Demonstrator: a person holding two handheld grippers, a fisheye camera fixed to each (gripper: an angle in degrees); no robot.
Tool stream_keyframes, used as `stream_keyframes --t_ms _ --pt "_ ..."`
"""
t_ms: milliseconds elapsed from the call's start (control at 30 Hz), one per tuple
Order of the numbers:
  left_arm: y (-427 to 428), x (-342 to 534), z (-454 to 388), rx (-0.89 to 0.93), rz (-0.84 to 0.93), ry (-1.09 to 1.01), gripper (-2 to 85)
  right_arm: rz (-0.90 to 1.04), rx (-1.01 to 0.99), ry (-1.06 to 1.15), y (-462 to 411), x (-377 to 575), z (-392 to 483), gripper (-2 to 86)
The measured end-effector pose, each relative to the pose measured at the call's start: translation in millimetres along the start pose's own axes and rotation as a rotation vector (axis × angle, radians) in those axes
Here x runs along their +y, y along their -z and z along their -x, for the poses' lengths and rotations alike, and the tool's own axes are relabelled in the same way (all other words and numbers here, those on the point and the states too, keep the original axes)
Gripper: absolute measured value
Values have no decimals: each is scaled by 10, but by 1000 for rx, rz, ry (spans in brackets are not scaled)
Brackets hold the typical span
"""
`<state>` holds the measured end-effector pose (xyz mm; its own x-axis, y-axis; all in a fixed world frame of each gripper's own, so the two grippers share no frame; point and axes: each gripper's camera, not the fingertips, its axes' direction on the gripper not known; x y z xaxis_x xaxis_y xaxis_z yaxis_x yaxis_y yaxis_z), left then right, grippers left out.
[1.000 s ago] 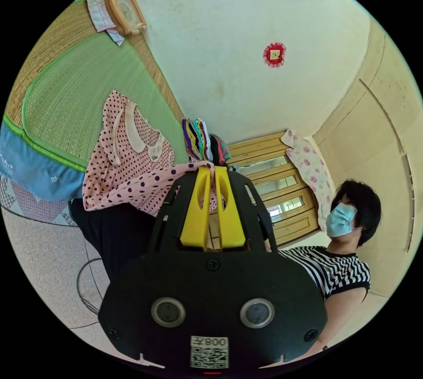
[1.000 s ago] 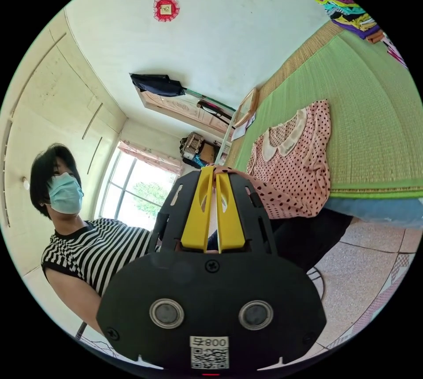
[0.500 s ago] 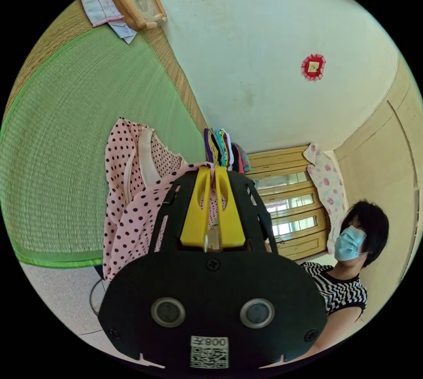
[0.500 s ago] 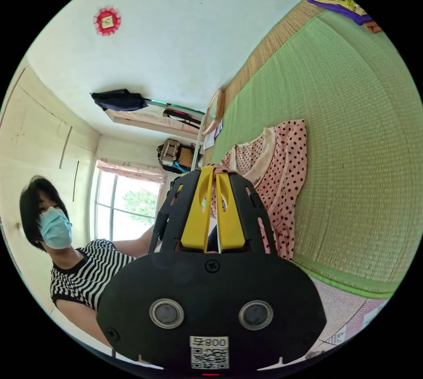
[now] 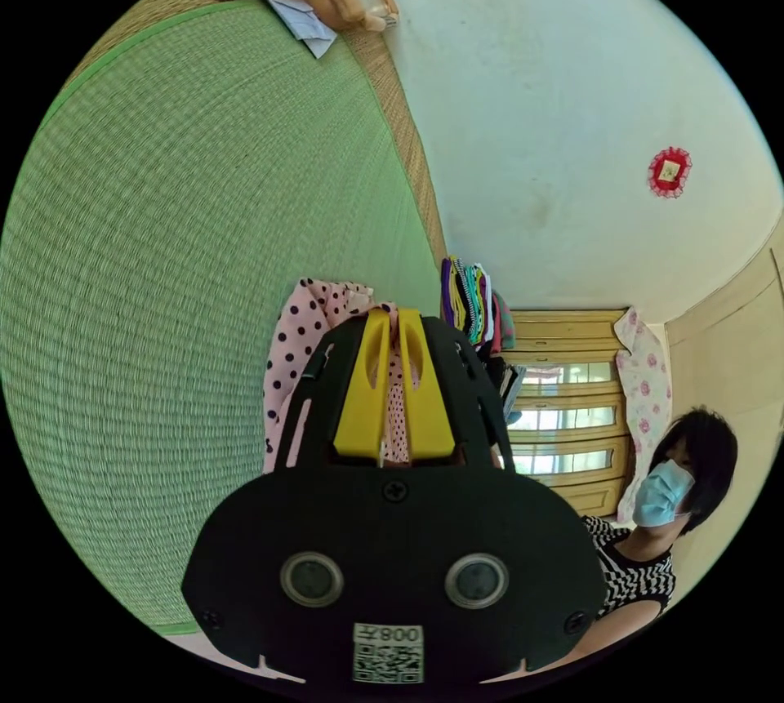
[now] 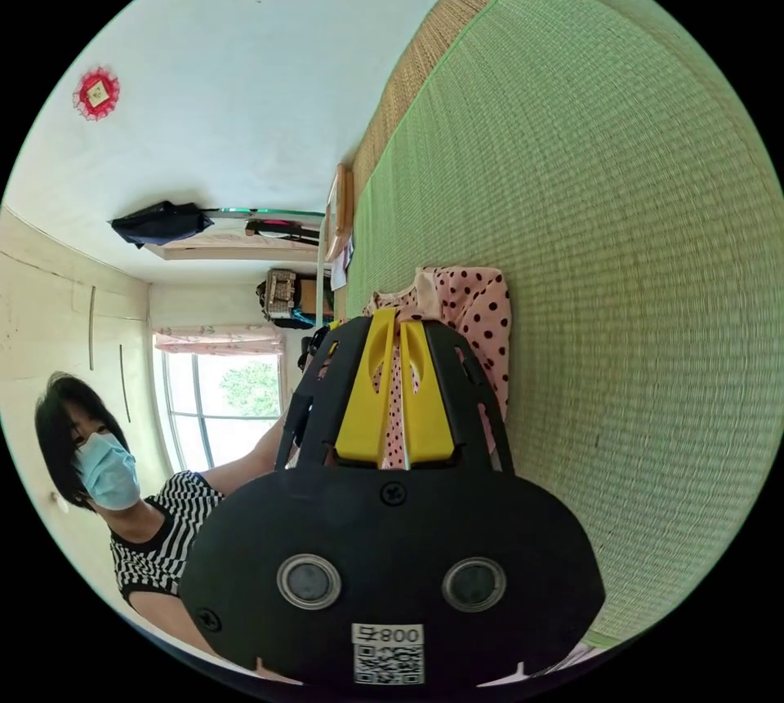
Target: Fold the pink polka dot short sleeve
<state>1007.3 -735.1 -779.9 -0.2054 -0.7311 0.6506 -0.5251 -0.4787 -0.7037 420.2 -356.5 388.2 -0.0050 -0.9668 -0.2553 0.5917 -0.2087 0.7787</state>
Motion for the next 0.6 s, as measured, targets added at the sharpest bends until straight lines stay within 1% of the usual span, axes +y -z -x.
stream_keyframes --t_ms 133,400,600 --pt "-352 -265 189 -55 16 -3 21 -6 12 -28 -41 -210 -63 1" --pt "-838 -516 506 -77 -6 21 33 -7 38 -41 -91 -527 -6 3" --pt "-1069 -556 712 -57 -27 37 40 -29 14 -68 -83 -616 12 6"
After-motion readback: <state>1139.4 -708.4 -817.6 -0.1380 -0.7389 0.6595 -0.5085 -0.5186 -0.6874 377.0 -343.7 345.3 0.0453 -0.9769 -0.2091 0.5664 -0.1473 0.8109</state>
